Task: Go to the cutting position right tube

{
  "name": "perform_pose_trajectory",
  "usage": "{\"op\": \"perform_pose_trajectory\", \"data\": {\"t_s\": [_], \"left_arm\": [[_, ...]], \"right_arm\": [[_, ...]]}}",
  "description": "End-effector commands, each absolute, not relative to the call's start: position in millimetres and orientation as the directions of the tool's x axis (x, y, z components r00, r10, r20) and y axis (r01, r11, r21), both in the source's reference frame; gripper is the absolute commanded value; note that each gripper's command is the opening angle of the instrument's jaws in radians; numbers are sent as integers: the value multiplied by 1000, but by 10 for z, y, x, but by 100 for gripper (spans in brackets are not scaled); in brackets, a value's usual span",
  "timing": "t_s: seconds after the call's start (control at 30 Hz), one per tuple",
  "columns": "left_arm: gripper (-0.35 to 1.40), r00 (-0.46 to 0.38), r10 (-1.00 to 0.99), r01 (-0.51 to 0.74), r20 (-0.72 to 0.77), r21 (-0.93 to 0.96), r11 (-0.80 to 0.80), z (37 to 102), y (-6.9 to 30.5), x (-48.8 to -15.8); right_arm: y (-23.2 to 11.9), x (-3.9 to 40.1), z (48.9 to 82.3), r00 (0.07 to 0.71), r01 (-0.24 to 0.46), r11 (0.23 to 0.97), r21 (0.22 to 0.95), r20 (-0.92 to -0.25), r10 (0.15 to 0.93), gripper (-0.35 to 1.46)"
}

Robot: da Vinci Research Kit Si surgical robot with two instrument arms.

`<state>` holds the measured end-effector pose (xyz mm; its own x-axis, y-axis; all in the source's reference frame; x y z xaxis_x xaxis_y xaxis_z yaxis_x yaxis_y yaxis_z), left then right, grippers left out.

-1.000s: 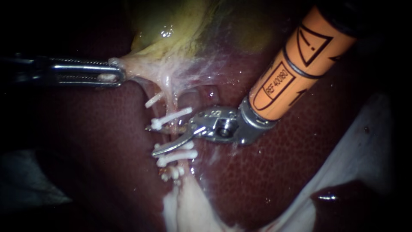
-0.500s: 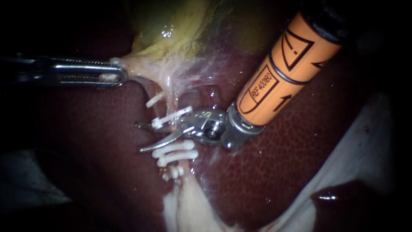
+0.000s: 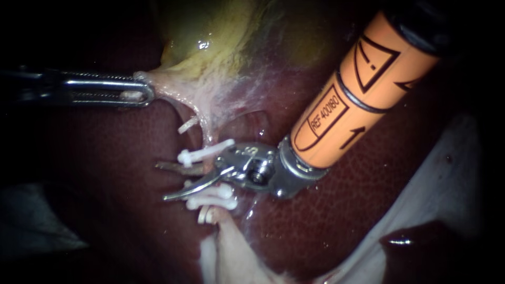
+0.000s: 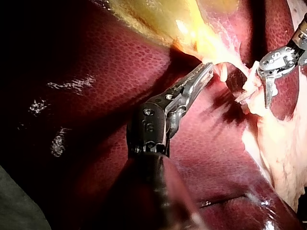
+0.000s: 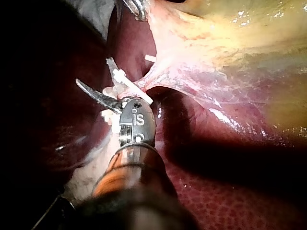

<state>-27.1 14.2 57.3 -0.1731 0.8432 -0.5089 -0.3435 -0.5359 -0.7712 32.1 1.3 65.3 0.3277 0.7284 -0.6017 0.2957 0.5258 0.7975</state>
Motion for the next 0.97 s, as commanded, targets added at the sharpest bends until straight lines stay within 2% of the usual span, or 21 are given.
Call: {"op": "perform_pose_trajectory", "data": {"t_s": [0.03,0.07,0.13,0.17,0.97], "left_arm": [[-35,-173,843,-343,-509,-771,-536,573,142,-271],[-35,-173,843,-343,-509,-771,-536,573,142,-271],[-35,-173,843,-343,-509,-771,-536,573,142,-272],[-35,-173,843,-344,-509,-771,-536,573,142,-272],[-35,-173,843,-344,-510,-771,-536,575,142,-273]], "right_arm": [[15,320,653,325,286,529,799,-600,731,83],[16,319,653,329,281,515,810,-586,741,55],[18,316,654,338,272,493,827,-561,756,-21],[18,314,654,341,269,483,833,-552,761,-35],[19,309,660,344,268,479,836,-548,763,-35]]}}
